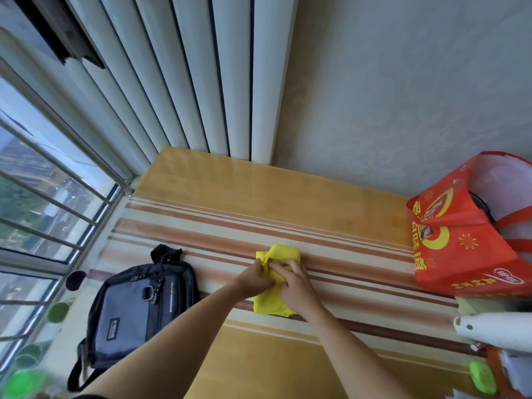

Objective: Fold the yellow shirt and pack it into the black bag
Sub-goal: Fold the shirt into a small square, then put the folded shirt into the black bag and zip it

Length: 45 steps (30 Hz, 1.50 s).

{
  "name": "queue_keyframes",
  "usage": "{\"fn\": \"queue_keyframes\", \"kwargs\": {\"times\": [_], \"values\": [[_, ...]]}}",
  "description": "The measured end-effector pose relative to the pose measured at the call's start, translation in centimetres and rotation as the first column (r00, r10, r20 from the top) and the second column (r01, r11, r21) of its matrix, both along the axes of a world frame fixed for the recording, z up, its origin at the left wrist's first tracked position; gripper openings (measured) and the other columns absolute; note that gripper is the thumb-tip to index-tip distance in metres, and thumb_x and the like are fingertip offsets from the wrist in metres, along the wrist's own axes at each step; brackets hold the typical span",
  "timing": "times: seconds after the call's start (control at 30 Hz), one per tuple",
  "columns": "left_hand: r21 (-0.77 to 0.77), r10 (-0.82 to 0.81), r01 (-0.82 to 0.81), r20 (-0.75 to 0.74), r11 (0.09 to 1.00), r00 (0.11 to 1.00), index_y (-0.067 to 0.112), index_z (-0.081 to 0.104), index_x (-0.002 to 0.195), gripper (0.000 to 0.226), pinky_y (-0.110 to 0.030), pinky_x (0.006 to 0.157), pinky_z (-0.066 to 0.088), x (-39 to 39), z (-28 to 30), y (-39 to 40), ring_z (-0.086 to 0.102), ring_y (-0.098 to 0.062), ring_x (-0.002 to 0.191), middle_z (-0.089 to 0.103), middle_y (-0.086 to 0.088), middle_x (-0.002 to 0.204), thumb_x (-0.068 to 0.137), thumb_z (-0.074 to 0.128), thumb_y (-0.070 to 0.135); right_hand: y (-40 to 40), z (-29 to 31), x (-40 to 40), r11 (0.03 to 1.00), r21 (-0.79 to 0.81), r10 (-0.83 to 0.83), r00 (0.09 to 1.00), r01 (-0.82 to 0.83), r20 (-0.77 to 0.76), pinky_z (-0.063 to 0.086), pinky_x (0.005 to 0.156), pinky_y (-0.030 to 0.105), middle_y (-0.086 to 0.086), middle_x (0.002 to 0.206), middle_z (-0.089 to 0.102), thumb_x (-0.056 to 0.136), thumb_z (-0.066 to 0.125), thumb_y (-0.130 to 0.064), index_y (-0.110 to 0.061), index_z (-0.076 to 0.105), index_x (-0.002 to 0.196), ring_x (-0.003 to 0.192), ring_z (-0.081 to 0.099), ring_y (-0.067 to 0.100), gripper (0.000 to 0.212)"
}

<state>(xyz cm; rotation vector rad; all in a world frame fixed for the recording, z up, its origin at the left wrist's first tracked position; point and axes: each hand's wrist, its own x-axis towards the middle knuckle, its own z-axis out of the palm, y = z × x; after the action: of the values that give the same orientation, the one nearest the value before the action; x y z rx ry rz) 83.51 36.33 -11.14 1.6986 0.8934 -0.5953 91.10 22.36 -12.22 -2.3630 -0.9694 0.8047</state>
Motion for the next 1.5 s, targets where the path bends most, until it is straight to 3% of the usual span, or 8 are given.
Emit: {"fn": "queue_keyframes", "kwargs": {"times": [0.17,0.6,0.73,0.83,0.93,1.1,1.3,1.5], "values": [[0.288,-0.154,0.219,-0.231,0.932,0.961,0.003,0.018,0.146,0.094,-0.044,0.112,0.032,0.7,0.3,-0.7,0.030,-0.041,0.134,0.028,-0.021,0.142,0.076,0.066,0.043,-0.1,0.4,1.9,0.980,0.063,-0.191,0.978,0.186,0.083,0.048,0.097,0.035,-0.006,0.119,0.058,0.090,0.050,-0.008,-0.029,0.068,0.112,0.115,0.055,0.019,0.036],[-0.078,0.274,-0.275,-0.020,0.958,0.961,0.018,0.049,0.134,0.067,-0.042,0.092,0.056,-0.3,0.8,-1.5,0.061,-0.027,0.108,0.062,-0.008,0.122,0.074,0.073,0.036,-0.9,2.1,2.3,0.989,-0.122,-0.054,0.975,0.082,0.216,0.052,0.090,0.040,0.009,0.134,0.047,0.084,0.065,-0.016,-0.016,0.043,0.130,0.119,0.054,0.031,0.051],[0.375,-0.130,0.117,0.010,0.920,0.991,0.026,0.044,0.135,0.067,-0.047,0.097,0.049,-0.1,2.4,-1.9,0.061,-0.028,0.111,0.064,-0.005,0.125,0.079,0.067,0.054,-1.7,4.7,2.1,0.975,-0.045,0.209,0.827,-0.218,0.522,0.038,0.109,0.041,0.009,0.157,0.026,0.073,0.073,-0.014,-0.023,0.026,0.151,0.142,0.029,0.032,0.091],[0.517,-0.523,0.520,-0.154,0.680,0.838,0.030,0.041,0.142,0.069,-0.048,0.109,0.030,0.0,4.7,-2.1,0.051,-0.025,0.127,0.057,0.001,0.137,0.080,0.067,0.050,-1.2,5.7,2.4,0.872,-0.112,0.481,0.794,-0.476,0.373,0.017,0.119,0.043,0.001,0.165,0.008,0.076,0.076,-0.023,-0.028,0.011,0.155,0.152,0.005,0.025,0.103],[0.414,-0.563,0.584,-0.186,0.698,0.805,0.030,0.050,0.136,0.064,-0.043,0.108,0.030,-1.0,6.1,-2.6,0.050,-0.023,0.126,0.058,0.002,0.133,0.076,0.072,0.038,-1.4,6.0,2.2,0.875,-0.150,0.456,0.888,-0.460,-0.066,0.041,0.106,0.042,0.002,0.147,0.048,0.068,0.084,-0.038,-0.030,0.035,0.143,0.137,0.043,0.025,0.090],[0.528,-0.208,0.208,-0.059,0.824,0.976,0.033,0.054,0.124,0.056,-0.040,0.097,0.036,-5.8,4.6,-2.4,0.049,-0.021,0.120,0.054,0.003,0.124,0.075,0.073,0.051,-3.2,3.9,0.8,0.954,-0.196,0.144,0.922,-0.225,-0.358,0.050,0.094,0.035,-0.003,0.124,0.068,0.071,0.075,-0.041,-0.034,0.060,0.132,0.115,0.062,0.020,0.063],[0.817,0.347,0.029,-0.277,0.576,0.896,0.018,0.031,0.139,0.069,-0.048,0.099,0.037,-12.8,2.4,-0.4,0.033,-0.034,0.128,0.034,-0.012,0.139,0.080,0.063,0.035,-3.3,1.2,-1.3,0.967,-0.070,-0.223,0.673,0.247,-0.705,0.056,0.078,0.034,-0.004,0.110,0.069,0.090,0.070,-0.020,-0.025,0.059,0.123,0.099,0.066,0.018,0.035],[0.735,0.365,-0.114,-0.190,0.668,0.911,0.012,0.055,0.115,0.028,-0.040,0.076,0.050,-17.2,1.4,0.1,0.056,-0.034,0.102,0.059,-0.011,0.111,0.087,0.050,0.014,-0.8,-1.1,-3.5,0.907,-0.139,-0.360,0.563,0.397,-0.743,0.057,0.077,0.039,0.014,0.118,0.067,0.091,0.066,-0.011,-0.014,0.055,0.123,0.098,0.066,0.028,0.034]]}}
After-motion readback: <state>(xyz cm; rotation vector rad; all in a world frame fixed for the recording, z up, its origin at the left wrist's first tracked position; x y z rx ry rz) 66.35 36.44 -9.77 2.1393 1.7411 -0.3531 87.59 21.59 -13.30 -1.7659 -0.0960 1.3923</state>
